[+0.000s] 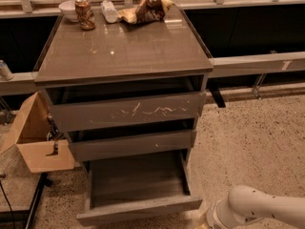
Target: Close bottom drawer
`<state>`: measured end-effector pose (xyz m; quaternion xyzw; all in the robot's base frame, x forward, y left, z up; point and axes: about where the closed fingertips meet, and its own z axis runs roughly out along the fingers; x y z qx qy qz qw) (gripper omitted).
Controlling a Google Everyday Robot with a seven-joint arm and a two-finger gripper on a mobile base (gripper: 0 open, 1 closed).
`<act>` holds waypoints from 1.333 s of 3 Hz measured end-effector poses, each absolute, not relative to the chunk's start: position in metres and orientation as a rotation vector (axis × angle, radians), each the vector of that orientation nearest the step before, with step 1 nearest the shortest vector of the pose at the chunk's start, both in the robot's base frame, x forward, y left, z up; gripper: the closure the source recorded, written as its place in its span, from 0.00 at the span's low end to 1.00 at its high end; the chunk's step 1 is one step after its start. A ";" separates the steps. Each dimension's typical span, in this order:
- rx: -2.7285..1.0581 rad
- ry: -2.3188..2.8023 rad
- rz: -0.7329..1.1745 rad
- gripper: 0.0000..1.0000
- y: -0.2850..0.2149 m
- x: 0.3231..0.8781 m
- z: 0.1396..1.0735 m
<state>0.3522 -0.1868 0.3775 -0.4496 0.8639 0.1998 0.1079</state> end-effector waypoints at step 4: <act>-1.220 2.586 0.608 1.00 -0.188 0.320 0.300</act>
Offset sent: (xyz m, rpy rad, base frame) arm -0.0184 -0.0077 -0.0167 -0.0116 0.0161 -0.0430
